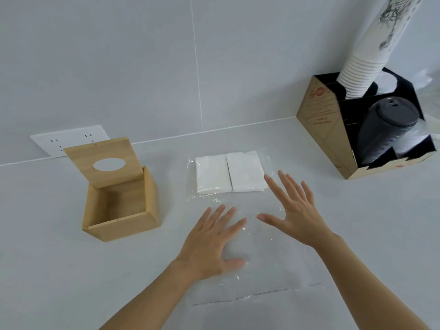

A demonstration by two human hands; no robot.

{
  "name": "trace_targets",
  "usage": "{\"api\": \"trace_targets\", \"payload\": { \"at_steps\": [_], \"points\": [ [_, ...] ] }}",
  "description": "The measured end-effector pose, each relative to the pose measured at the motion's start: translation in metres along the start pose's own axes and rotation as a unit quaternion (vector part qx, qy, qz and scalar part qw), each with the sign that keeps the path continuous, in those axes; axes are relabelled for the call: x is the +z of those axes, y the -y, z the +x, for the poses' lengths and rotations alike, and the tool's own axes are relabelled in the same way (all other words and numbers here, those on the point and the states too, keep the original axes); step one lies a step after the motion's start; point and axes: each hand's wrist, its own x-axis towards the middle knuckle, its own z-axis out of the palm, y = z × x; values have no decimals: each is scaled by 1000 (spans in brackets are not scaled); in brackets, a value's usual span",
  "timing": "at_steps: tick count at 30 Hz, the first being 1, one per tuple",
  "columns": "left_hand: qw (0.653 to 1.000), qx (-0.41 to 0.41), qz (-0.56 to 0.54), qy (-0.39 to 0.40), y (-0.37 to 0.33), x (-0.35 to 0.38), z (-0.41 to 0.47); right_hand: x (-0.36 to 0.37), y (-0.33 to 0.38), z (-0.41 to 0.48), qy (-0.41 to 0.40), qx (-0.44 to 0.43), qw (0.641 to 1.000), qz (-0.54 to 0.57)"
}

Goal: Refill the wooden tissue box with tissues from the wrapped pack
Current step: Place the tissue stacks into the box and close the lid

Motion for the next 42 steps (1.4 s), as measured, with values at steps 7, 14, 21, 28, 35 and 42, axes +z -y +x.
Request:
{"api": "trace_targets", "payload": {
  "at_steps": [7, 14, 21, 28, 35, 42],
  "points": [
    [999, -28, 13, 38, -17, 23, 17, 10, -18, -9, 24, -18, 999, 32],
    [999, -40, -2, -13, -31, 12, 34, 16, -9, -17, -5, -74, 996, 52],
    [992, -79, -97, -13, -35, -10, 54, 19, 9, -35, -168, -243, 950, 102],
    [981, -139, -134, 5, -34, -20, 65, 40, 16, -53, -194, -310, 928, 69],
    [971, -171, -168, 4, -37, -26, 63, 49, 17, -59, -137, -277, 951, 31],
    [975, -149, -156, -57, -62, -35, 62, 57, 32, -51, -75, -164, 983, 45]
  ]
}}
